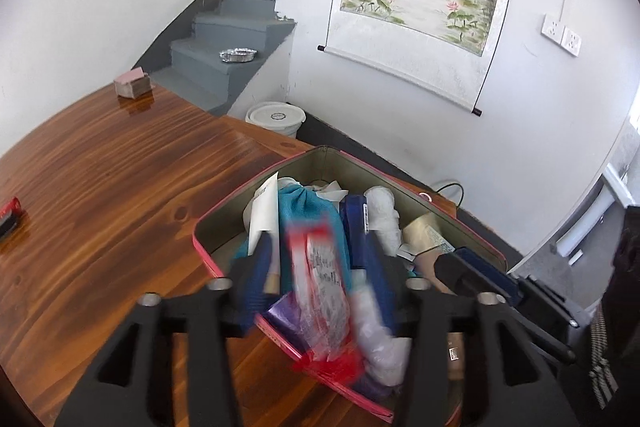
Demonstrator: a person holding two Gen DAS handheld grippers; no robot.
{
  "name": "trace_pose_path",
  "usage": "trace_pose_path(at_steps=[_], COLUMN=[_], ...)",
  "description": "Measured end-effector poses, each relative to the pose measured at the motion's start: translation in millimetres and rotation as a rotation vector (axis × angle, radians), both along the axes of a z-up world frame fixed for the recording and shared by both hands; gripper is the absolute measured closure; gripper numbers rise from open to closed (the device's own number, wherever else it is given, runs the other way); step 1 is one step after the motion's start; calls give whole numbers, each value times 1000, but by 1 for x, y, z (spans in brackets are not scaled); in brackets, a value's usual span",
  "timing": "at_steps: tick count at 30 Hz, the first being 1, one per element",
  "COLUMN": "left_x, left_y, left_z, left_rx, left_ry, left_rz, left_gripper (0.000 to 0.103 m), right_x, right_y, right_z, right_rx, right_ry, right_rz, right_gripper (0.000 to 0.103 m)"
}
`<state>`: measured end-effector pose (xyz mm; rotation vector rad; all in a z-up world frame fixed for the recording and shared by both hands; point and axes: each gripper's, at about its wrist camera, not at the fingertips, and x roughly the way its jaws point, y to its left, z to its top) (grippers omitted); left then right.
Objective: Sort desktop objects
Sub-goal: 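Open both grippers to drop the pack and tube into the tin box, then move both grippers back to the red can and black comb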
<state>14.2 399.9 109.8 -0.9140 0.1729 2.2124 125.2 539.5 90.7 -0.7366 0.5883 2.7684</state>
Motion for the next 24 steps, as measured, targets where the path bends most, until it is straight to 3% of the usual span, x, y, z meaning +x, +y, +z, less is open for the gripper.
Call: trace_pose_path(at_steps=[2,5,7,9,14,24], left_x=[0,0,-1,0,-2,-27], left_y=[-8,-16,-23,-30,-52,-131], left_z=[3,9,12,14,15,8], left_rx=[26,39,41,35,-5,-5], left_ry=[14,37,52,70,118,98], left_rz=[11,21,36,51,100,275], left_gripper=[39,39,38,38,37,37], right_x=[-2,-5,-5,-5,-9,-29], right_y=[1,0,-1,-6,-26,-89], right_z=[-2,-1,2,7,13,31], right_rx=[-2,-5,-13,0,17,106], right_ry=[-11,-17,-2,16,29,79], right_rz=[-2,-6,-13,-26,8,121], right_gripper=[82,71,51,41,37,26])
